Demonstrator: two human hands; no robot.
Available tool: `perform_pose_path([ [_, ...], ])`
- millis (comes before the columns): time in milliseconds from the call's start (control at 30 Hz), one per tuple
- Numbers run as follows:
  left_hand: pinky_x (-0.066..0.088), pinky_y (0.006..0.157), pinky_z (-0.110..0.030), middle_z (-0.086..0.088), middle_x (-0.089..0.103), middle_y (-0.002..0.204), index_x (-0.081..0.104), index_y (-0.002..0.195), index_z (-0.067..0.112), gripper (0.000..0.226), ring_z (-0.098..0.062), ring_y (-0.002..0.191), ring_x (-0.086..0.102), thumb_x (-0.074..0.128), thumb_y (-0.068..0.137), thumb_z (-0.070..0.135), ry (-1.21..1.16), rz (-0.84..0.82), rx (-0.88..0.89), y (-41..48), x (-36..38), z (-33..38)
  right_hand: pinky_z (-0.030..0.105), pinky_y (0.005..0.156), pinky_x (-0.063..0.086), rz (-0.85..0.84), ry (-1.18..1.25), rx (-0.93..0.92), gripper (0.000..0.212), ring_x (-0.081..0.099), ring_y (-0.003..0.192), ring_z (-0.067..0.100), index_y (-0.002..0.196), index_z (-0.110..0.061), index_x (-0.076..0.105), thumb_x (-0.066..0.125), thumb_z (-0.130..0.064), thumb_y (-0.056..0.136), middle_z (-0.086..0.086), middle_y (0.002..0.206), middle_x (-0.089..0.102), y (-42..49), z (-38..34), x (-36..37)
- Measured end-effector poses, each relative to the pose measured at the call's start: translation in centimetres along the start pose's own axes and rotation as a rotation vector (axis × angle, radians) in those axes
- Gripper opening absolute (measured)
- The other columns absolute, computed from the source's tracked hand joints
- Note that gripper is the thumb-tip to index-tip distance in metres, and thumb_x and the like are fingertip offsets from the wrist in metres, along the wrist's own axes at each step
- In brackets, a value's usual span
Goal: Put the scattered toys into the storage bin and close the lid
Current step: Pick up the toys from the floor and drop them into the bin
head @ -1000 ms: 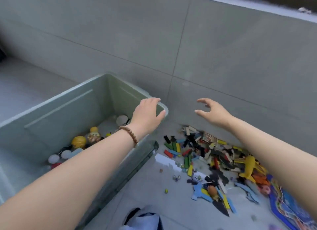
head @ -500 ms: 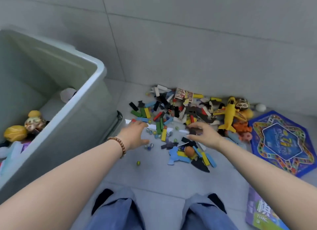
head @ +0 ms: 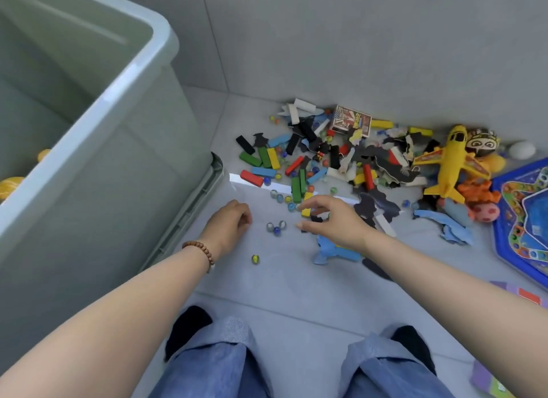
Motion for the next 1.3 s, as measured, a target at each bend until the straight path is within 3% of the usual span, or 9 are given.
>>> perform_pose_path([
  [67,0.043,0.074,-0.023,-0.006,0.057,0.096,0.054,0.093,0.016,0.008,-0.019,0.083,0.054,0.056,0.090,0.008,-0.091,0.016,0.002,-0.7,0.2,-0.4,0.005,0.065,0.042,0.006,0.019,0.009,0.029,0.054,0.103,0.008,0.108,-0.023,0.064,0.072,-0.030,0.081,-0.008,0.116,0.056,0.3,-0.2,0.2],
  [167,0.038,0.063,-0.010,-0.002,0.056,0.088,0.054,0.094,0.018,0.013,-0.010,0.071,0.049,0.063,0.087,0.013,-0.236,-0.037,0.034,-2.2,1.2,-0.6,0.004,0.054,0.044,0.023,0.136,0.029,0.026,0.058,0.092,0.013,0.106,-0.016,0.064,0.071,-0.024,0.083,0.001,0.112,0.060,0.8,-0.4,0.5],
  [367,0.040,0.062,-0.010,0.009,0.053,0.075,0.063,0.101,0.020,0.027,-0.002,0.058,0.048,0.076,0.078,0.021,-0.261,-0.198,0.127,-3.9,3.6,0.6,0.029,0.075,0.054,0.104,0.219,0.028,0.021,0.058,0.083,0.017,0.101,-0.014,0.065,0.071,-0.021,0.082,0.006,0.108,0.063,1.2,0.2,2.1],
  [533,0.041,0.073,-0.019,0.004,0.052,0.086,0.067,0.101,0.018,0.021,-0.011,0.075,0.051,0.071,0.081,0.021,-0.073,-0.142,0.185,-3.8,4.2,1.4,0.005,0.061,0.043,0.119,0.215,0.006,0.021,0.052,0.070,0.005,0.102,-0.013,0.065,0.071,-0.020,0.083,0.001,0.103,0.062,1.1,0.4,2.7],
  [667,0.044,0.076,-0.022,-0.001,0.055,0.088,0.068,0.095,0.016,0.012,-0.013,0.078,0.053,0.069,0.083,0.017,-0.107,-0.075,0.138,-3.5,3.2,1.0,0.014,0.070,0.045,0.115,0.200,0.003,0.018,0.055,0.077,0.010,0.098,-0.018,0.065,0.072,-0.019,0.081,0.003,0.108,0.063,1.3,0.4,3.5],
  [800,0.048,0.058,-0.019,-0.010,0.062,0.086,0.056,0.083,0.012,0.012,-0.015,0.062,0.053,0.067,0.085,0.008,-0.573,0.076,-0.105,-3.3,1.1,-1.9,0.026,0.085,0.046,0.086,0.048,-0.036,0.025,0.054,0.096,0.013,0.101,-0.025,0.066,0.075,-0.022,0.078,0.000,0.112,0.058,1.6,-0.2,4.9],
  [933,0.051,0.050,-0.015,-0.011,0.060,0.086,0.048,0.095,0.007,0.010,-0.016,0.059,0.053,0.055,0.092,0.000,-1.005,0.130,-0.348,-3.5,1.0,-4.4,0.032,0.093,0.045,0.084,-0.094,-0.079,0.033,0.050,0.106,0.018,0.108,-0.022,0.068,0.076,-0.021,0.077,0.002,0.107,0.054,2.5,-1.1,6.0],
  [1033,0.052,0.056,-0.012,-0.006,0.058,0.086,0.054,0.109,0.004,0.016,-0.014,0.065,0.053,0.049,0.094,-0.001,-1.116,0.082,-0.387,-3.3,1.8,-4.3,0.029,0.089,0.042,0.101,-0.150,-0.088,0.032,0.046,0.098,0.016,0.107,-0.018,0.070,0.076,-0.015,0.076,0.005,0.103,0.053,3.0,-1.5,6.7],
  [1300,0.053,0.057,-0.013,-0.004,0.054,0.087,0.056,0.106,0.004,0.016,-0.012,0.068,0.051,0.043,0.099,0.008,-1.240,0.044,-0.490,-3.1,3.3,-3.2,0.019,0.067,0.031,0.151,-0.248,-0.067,0.017,0.047,0.081,0.013,0.098,-0.010,0.070,0.065,-0.009,0.082,0.002,0.090,0.055,3.0,-0.9,6.5],
])
Point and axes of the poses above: each hand's wrist, its own y-axis towards the middle knuckle, its own x-axis out of the palm, z = x × y, the point moved 10 cm from there along y, towards the middle knuckle
